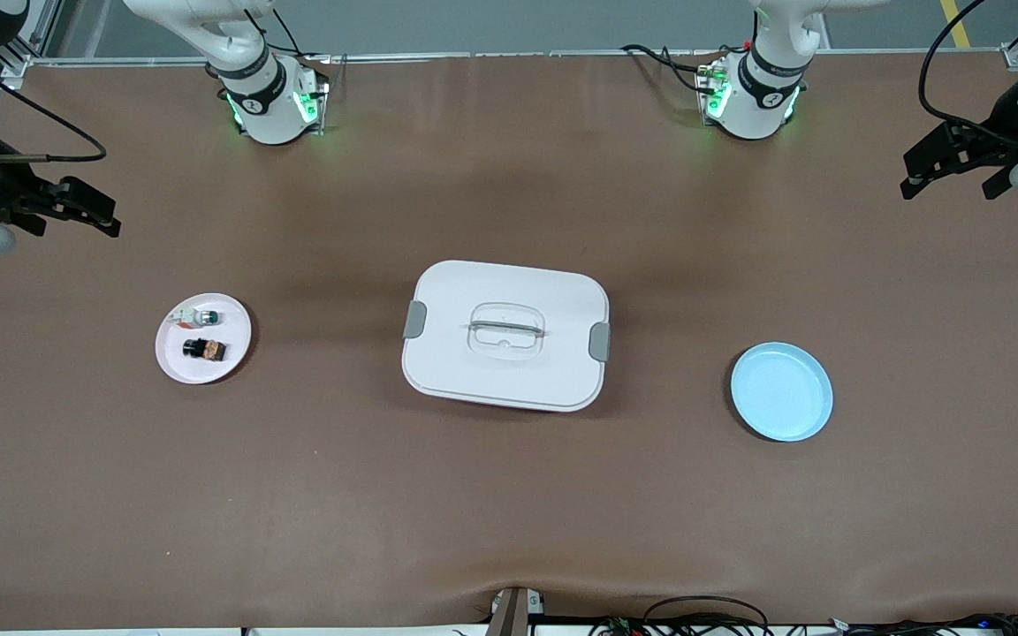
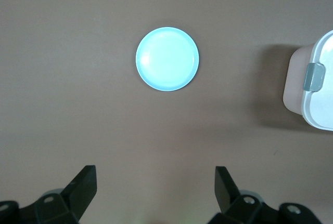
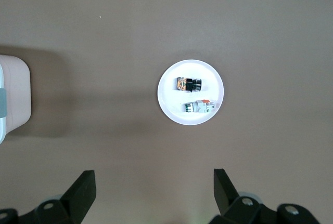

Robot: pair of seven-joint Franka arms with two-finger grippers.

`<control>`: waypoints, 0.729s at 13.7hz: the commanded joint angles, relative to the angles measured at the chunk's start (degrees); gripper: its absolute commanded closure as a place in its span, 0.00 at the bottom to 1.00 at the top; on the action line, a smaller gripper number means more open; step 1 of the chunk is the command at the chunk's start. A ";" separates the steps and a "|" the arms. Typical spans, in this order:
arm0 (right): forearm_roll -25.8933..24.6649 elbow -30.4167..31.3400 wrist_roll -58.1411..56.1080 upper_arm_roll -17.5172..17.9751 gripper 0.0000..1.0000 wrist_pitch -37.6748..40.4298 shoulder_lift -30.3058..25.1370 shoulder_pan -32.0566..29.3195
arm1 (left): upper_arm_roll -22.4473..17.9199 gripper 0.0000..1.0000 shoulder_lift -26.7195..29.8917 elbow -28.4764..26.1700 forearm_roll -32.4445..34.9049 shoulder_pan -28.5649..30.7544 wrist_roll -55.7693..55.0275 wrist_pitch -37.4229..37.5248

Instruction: Transfer orange switch to right arm and place

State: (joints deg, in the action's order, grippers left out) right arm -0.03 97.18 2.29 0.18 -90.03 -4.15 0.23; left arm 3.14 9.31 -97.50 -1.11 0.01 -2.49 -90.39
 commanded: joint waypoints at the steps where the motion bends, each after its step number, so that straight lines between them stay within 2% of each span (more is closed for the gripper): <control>1: 0.82 1.43 1.14 -0.18 0.00 -0.32 -1.82 0.03 | 0.11 0.00 0.62 0.12 0.49 -0.01 -0.41 0.74; 6: 0.82 1.43 1.05 -0.26 0.00 -0.58 -1.82 -0.05 | 0.11 0.00 0.62 0.12 0.49 -0.01 -0.24 0.74; 10: 3.80 1.52 0.34 -0.35 0.00 -0.32 -1.74 -0.93 | 0.03 0.00 0.54 0.12 0.58 -0.01 0.03 1.18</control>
